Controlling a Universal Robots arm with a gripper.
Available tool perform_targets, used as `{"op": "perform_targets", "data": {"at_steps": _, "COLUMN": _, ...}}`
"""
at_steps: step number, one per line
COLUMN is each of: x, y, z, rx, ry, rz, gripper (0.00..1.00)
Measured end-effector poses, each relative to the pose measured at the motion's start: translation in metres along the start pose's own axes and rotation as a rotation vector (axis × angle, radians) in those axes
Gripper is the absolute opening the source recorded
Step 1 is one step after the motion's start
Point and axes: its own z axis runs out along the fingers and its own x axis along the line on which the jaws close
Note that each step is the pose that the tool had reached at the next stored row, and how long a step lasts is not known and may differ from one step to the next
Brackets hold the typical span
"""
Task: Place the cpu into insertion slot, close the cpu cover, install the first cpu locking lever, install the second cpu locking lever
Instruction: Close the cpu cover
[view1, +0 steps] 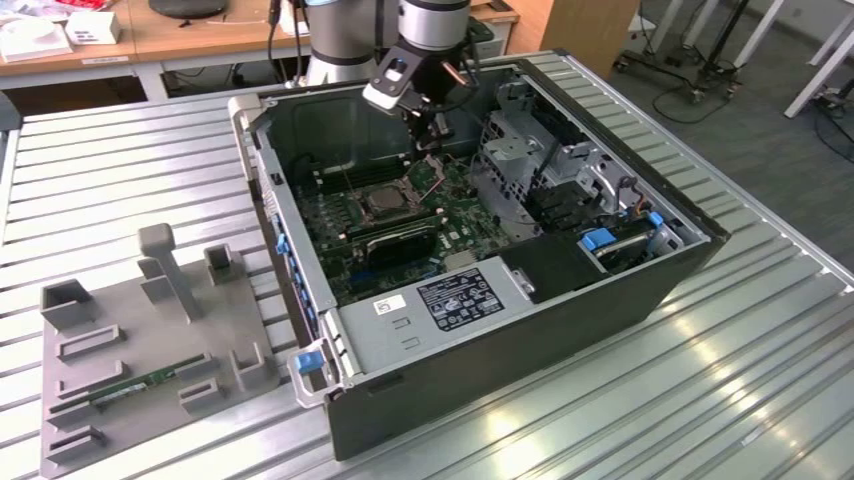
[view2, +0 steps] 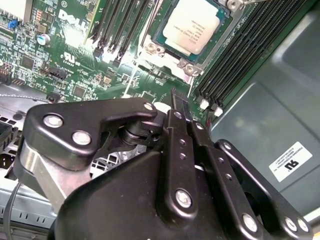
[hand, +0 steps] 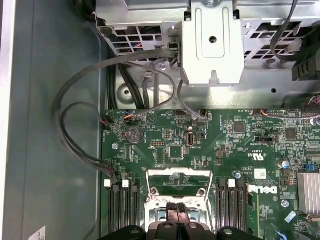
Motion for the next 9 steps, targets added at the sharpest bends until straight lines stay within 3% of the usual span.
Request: {"op": "perform_targets", "data": {"at_steps": 9, "x": 0.0001, "y": 0.0038, "z": 0.0002, "rx": 0.0, "ry": 0.0, "rz": 0.0, "gripper": 0.11}}
